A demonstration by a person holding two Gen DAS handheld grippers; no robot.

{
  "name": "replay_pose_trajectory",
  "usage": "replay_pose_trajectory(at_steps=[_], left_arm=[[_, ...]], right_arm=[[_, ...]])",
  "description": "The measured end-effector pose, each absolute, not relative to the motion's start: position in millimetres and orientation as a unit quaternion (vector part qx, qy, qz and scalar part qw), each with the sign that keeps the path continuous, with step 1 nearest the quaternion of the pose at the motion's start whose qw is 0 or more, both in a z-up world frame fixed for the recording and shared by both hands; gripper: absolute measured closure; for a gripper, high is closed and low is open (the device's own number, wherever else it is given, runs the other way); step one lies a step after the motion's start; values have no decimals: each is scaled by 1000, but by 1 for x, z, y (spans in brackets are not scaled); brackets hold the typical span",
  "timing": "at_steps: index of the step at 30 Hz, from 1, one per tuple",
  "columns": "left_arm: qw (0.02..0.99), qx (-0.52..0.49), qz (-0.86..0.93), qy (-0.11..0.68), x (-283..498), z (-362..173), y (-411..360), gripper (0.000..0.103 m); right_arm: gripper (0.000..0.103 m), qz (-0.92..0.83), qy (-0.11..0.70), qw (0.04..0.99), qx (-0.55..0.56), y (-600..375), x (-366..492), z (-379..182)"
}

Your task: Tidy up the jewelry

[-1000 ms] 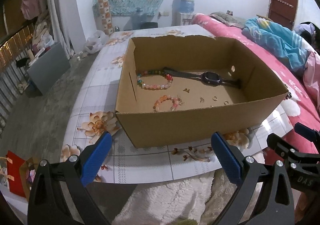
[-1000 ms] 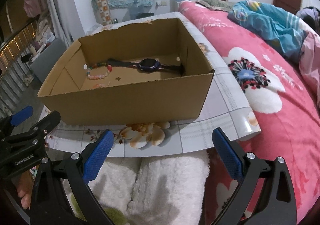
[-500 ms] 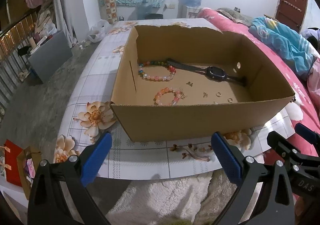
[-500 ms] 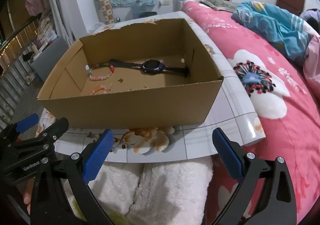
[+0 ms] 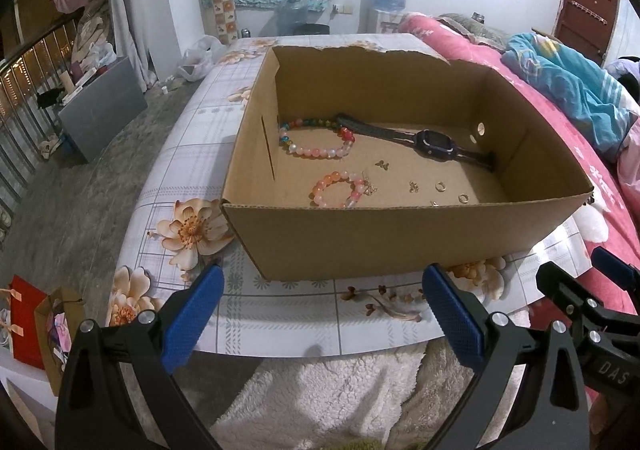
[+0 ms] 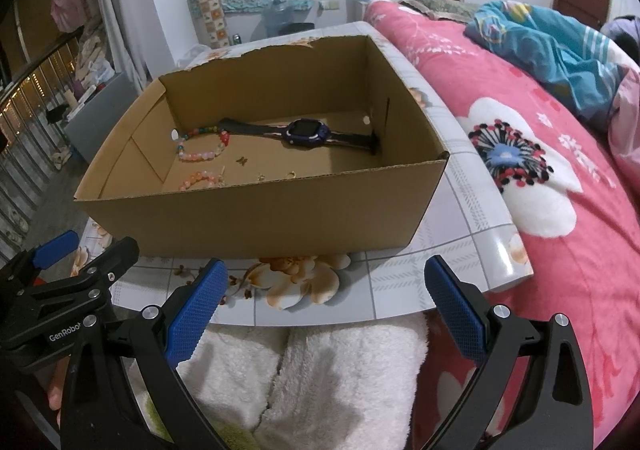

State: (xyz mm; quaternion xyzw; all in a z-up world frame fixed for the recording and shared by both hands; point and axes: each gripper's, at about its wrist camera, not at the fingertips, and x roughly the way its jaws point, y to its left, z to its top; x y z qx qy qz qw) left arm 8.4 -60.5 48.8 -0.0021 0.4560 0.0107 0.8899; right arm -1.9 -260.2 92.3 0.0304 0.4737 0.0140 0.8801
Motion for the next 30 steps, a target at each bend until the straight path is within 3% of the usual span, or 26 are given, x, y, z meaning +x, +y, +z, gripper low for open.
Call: replay_pose_trajectory(at_steps=[30], left_arm=[[885,-5,-1,466,6,47,-65,6]], right_arm=[[8,13,477,879,27,-260,0,89]])
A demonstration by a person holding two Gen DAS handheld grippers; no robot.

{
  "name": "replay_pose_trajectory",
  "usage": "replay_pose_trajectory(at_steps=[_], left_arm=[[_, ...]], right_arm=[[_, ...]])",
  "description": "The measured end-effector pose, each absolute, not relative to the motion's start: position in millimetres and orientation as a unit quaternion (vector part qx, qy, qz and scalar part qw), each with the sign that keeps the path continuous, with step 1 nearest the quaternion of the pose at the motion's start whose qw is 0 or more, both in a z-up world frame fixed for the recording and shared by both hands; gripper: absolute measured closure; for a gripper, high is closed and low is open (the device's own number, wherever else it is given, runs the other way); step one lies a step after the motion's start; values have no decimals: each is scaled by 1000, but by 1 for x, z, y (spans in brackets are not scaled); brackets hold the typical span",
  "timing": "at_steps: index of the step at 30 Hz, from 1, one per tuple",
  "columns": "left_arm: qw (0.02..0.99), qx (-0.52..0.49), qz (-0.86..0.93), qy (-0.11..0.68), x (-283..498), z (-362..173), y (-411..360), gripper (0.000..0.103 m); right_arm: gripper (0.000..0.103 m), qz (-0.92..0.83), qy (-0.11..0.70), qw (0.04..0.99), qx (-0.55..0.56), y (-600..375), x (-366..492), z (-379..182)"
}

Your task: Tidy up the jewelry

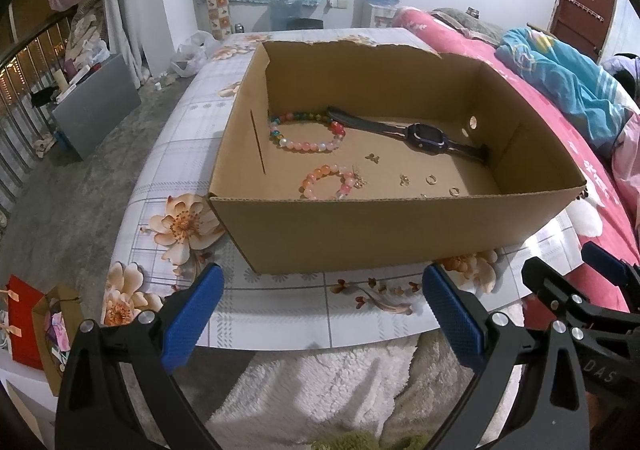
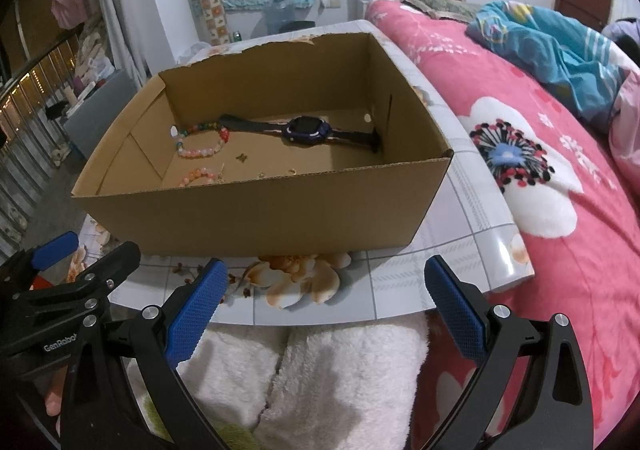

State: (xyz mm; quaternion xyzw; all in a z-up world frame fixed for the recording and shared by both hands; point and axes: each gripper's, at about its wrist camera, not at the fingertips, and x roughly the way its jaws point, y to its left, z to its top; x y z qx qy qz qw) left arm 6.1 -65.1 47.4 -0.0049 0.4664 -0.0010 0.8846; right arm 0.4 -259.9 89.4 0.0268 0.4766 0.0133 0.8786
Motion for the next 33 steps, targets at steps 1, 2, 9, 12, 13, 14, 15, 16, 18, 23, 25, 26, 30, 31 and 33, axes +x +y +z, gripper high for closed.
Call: replay_pose_trajectory(at_steps=[1,2,9,12,13,14,15,16,18,23,25,26,30,31,33], left_arm=[[885,-5,-1,466,6,47,-65,6],[884,-6,-1,467,5,47,-66,6],[883,-8,0,469,5,46,-65,6],[882,-8,1,471,6,46,-65,6],[882,-8,2,471,6,46,-65,6],[882,-8,2,471,6,46,-65,6],[882,-7,2,471,7,46,-65,6],[882,-7,2,472,7,46,-65,6],[882,-7,2,471,7,46,-65,6],[882,-7,2,471,7,46,-65,6],[882,-7,2,471,6,46,-66,6],[882,-7,2,471,6,46,-65,6],[882,-8,2,472,7,46,-65,6],[882,-8,2,472,6,46,-66,6],[882,-7,2,472,7,46,-66,6]], right_arm=[[8,12,477,879,26,-260,0,89],[8,11,477,878,26,-260,1,89],[8,13,477,878,24,-261,1,88],[8,12,478,878,25,-260,1,88],[8,12,478,878,25,-260,1,88],[8,13,478,878,25,-261,1,88],[8,13,478,878,26,-261,1,88],[8,13,478,878,25,-261,1,87],[8,13,478,878,25,-262,1,87],[8,13,478,878,25,-261,1,88],[8,13,478,878,26,-262,1,87],[8,13,478,878,26,-261,1,88],[8,14,478,878,26,-262,2,87],[8,14,478,878,25,-262,2,87],[8,14,478,878,26,-262,2,87]])
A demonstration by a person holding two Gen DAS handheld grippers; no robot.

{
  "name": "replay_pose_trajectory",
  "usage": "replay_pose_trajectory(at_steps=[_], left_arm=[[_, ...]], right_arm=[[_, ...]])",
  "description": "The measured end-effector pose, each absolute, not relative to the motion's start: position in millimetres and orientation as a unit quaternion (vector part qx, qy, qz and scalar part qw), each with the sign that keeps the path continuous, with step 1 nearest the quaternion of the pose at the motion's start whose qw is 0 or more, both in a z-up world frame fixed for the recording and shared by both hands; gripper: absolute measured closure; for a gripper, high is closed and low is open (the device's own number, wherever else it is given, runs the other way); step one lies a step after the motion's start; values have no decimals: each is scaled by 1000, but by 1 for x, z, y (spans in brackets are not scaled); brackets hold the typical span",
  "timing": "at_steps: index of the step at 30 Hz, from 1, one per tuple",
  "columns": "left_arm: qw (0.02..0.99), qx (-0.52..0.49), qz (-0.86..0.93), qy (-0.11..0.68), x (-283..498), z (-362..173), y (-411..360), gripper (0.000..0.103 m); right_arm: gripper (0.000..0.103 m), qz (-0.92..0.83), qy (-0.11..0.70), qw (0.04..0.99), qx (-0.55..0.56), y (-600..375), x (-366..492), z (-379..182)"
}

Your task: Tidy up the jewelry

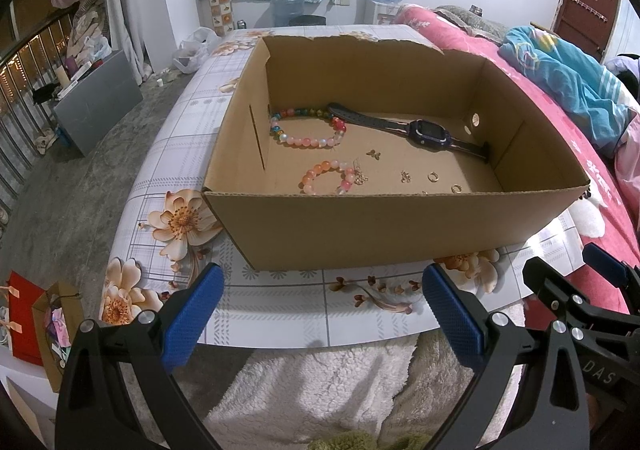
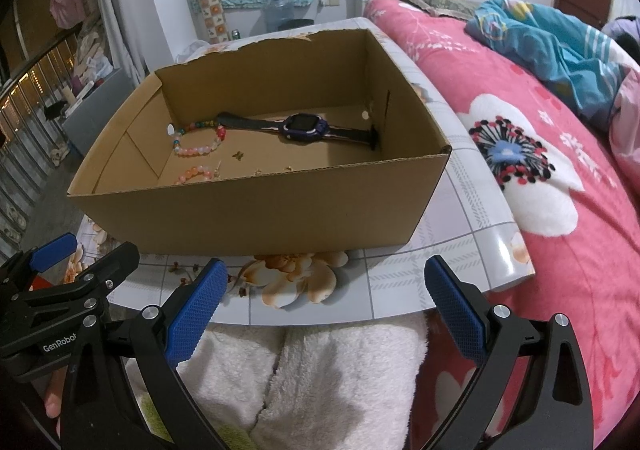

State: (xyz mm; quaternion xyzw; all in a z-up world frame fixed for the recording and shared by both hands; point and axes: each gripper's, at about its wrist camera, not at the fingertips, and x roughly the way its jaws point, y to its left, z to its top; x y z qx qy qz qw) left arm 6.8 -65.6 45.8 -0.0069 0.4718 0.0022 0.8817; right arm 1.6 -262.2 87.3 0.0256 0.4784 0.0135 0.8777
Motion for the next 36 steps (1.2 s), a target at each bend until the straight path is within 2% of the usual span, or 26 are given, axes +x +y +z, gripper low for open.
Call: replay_pose_trajectory(at_steps=[36], left_arm=[[880,-13,5,475,5,46,-64,6]], right_arm=[[8,15,479,878,26,-263,1,85]])
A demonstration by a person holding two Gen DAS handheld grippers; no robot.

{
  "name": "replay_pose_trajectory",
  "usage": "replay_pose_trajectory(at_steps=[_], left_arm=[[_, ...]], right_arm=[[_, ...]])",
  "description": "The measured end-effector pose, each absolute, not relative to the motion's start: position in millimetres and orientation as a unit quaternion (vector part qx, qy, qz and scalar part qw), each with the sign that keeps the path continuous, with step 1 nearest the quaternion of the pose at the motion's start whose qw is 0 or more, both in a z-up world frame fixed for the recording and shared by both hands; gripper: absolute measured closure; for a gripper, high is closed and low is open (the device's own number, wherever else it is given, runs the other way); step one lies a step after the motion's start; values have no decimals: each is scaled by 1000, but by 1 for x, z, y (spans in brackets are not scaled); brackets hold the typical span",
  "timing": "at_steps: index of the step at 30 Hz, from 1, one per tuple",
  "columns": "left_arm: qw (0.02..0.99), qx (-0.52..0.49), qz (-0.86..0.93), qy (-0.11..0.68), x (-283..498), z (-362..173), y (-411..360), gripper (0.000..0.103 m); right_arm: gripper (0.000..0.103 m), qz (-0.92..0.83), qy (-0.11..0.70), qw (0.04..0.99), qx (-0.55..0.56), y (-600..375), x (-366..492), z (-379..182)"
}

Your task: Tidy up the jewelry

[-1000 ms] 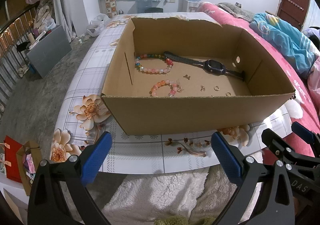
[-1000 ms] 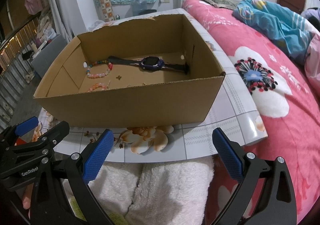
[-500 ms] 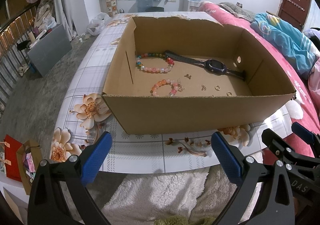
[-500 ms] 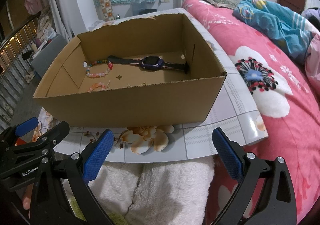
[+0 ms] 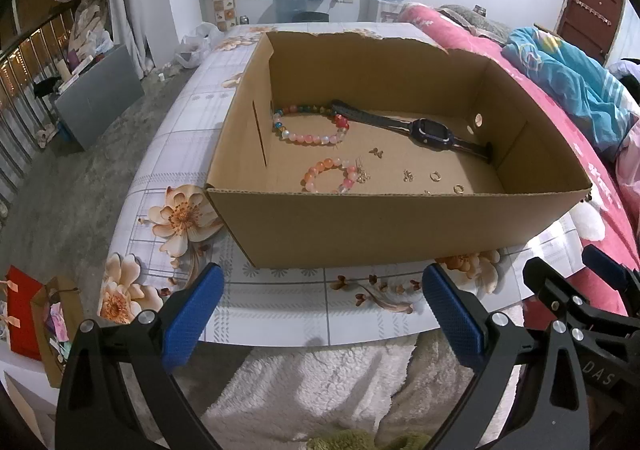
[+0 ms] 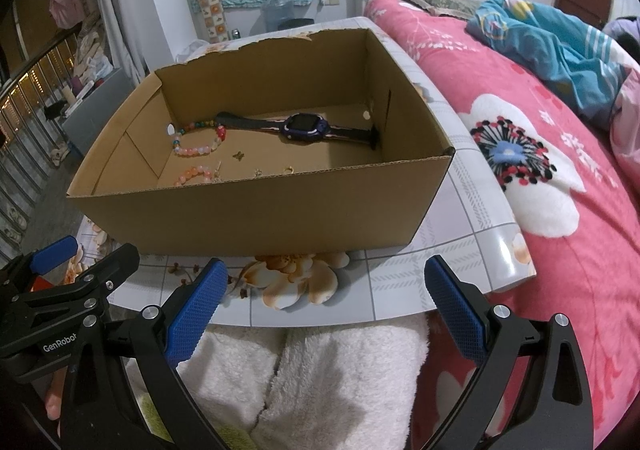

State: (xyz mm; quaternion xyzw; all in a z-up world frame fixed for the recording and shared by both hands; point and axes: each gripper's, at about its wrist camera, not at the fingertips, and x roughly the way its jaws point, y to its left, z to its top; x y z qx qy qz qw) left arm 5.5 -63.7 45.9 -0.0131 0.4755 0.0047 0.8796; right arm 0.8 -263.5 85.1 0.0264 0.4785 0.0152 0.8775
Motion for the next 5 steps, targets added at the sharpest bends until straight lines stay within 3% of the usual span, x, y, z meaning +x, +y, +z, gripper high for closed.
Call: replay_pose_trajectory(at_steps=[5], left_arm=[[880,-14,6,475,5,46,-63,6]], right_arm=[[8,15,479,877,26,-262,1,85]])
